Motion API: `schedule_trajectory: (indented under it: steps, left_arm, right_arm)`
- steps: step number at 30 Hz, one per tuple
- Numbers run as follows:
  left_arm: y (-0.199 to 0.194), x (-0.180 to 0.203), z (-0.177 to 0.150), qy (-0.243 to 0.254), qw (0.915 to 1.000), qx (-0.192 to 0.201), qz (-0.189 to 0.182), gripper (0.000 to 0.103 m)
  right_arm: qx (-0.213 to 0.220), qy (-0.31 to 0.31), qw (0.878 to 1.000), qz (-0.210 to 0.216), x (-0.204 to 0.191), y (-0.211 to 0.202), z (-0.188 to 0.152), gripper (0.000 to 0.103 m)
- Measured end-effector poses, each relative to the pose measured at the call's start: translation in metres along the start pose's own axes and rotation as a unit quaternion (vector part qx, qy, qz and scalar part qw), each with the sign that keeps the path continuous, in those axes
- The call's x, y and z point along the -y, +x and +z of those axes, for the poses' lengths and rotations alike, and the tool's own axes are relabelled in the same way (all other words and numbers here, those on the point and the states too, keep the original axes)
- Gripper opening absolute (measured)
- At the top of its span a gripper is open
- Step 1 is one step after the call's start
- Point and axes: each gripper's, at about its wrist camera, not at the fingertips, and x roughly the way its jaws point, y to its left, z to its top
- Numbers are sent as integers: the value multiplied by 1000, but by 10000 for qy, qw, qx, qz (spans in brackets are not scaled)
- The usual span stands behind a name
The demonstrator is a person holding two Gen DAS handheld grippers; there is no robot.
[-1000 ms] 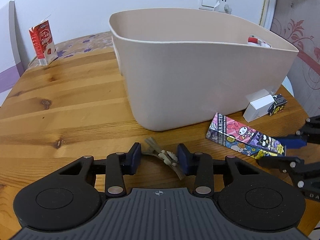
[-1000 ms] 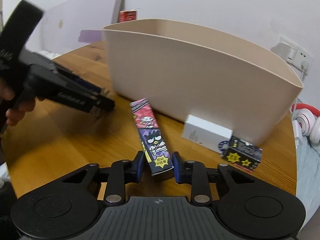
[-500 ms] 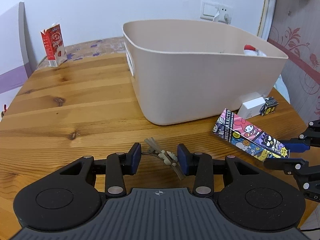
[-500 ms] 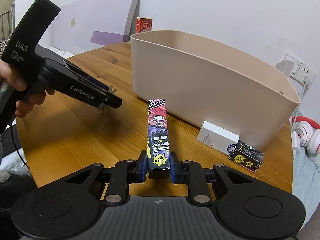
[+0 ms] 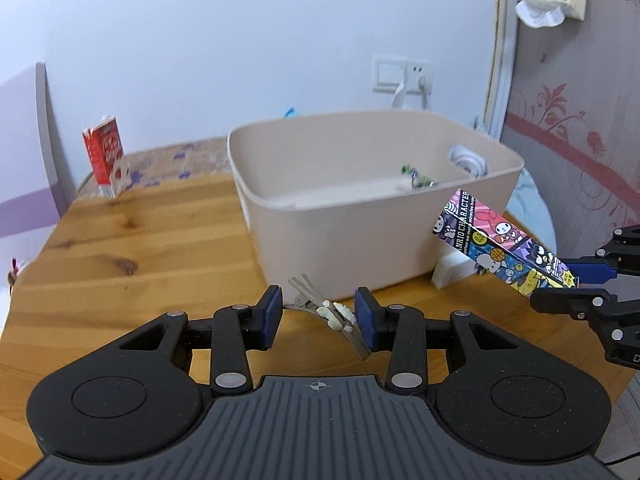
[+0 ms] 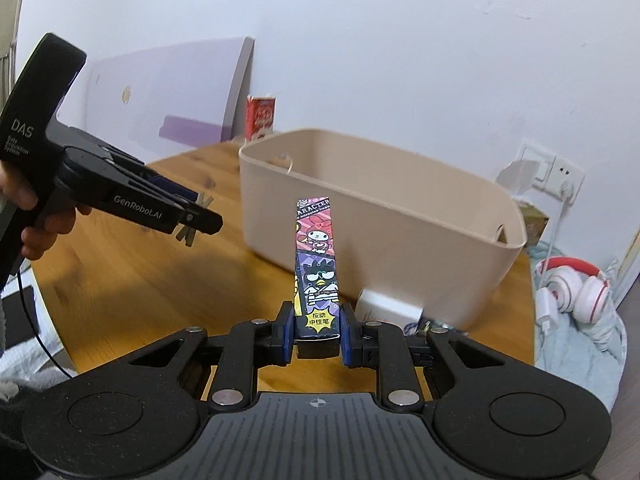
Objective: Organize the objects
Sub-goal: 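Lift both items over the bin and open both tools to drop them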
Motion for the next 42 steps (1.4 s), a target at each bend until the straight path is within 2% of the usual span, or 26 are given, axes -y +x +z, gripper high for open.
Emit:
schedule_trajectory:
  steps: [14, 23, 26, 35, 42]
  left_arm:
    - [-7, 8, 50, 102, 9987, 494, 47, 41]
    - [25, 21, 76, 135, 9984, 532, 122, 41]
    - [41, 22, 83, 103, 9981, 552, 272, 41]
    - [95, 21, 96, -206, 9982, 126, 545, 41]
    - [126, 24, 92, -134, 9975, -340, 604, 41]
  right_arm:
    - [466, 268, 9982, -248, 31, -8, 29, 22]
    - [579, 651, 9943, -607, 55, 7, 47, 22]
    - [593, 760, 9927, -723, 63, 13, 50, 22]
    - [345, 1213, 9878, -919, 91, 42, 52, 22]
    - [222, 1343, 9857, -993, 100, 60, 56, 21]
